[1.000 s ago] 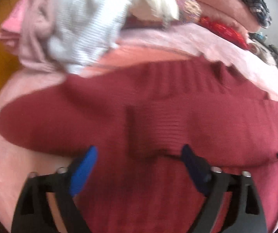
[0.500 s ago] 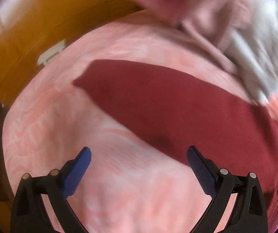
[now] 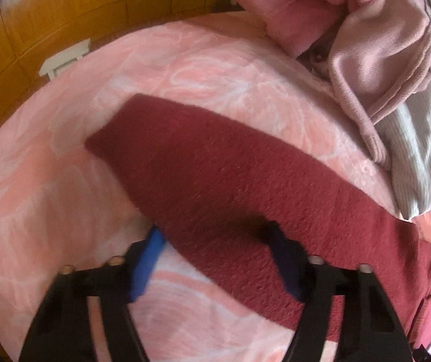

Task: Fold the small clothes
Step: 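Move the left tool to the other sleeve cuff and grasp it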

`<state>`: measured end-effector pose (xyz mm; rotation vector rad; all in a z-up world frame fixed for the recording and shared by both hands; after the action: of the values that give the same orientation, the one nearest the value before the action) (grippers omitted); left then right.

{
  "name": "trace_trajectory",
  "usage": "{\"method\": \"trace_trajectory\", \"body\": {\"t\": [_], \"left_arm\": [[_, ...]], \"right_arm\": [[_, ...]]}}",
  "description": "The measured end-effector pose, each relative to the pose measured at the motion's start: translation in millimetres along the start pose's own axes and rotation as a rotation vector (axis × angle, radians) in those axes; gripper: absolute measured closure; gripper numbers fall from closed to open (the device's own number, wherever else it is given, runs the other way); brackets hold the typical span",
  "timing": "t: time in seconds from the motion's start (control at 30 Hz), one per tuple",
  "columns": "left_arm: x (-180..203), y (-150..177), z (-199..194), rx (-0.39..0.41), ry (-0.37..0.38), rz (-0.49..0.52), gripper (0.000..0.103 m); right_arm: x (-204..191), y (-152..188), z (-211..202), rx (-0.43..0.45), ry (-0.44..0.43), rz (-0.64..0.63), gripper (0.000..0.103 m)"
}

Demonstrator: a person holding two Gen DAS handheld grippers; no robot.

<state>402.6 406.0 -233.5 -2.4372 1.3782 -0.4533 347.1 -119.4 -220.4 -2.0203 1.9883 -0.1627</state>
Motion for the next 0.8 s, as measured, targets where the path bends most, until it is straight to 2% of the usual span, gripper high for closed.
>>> {"method": "trace_trajectory", "body": {"t": [0.07,0.13,0.33,0.5,0.63,0.8], "left_arm": [[9,-2,-6,0.025,0.003,0.029,0.08],[21,-3,-15,0.05,0.031,0.054,0.087],[63,1,-56,0.204,0.106,0.123,0.089],[116,25,-90,0.298,0.148,0.241,0.089],[164,47,-105,0.321,0.191,0.326,0.089],[231,90,-114,0.294,0.261,0.444,0.089]], "right_arm": [[-1,-1,0,0.003,-0.006,0.001,0.026],[0,0,-1,0.002,-0.015,0.001,0.026],[12,7,-16,-0.002,-0.069,0.027,0.03],[32,12,-32,0.015,-0.051,0.037,0.03],[53,19,-39,0.022,-0.03,0.049,0.03],[77,27,-43,0.019,-0.018,0.074,0.03]]}}
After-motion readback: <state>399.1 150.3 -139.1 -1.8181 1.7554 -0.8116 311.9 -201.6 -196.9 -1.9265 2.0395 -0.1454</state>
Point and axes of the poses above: each gripper's, at about its wrist camera, not at the fingertips, and z roughly the way its jaws point, x to its right, y to its underside, the point moved 10 cm from there along z, roughly the way its jaws point, and after that the axes turned 1 degree about z, right-handed, at the moved point
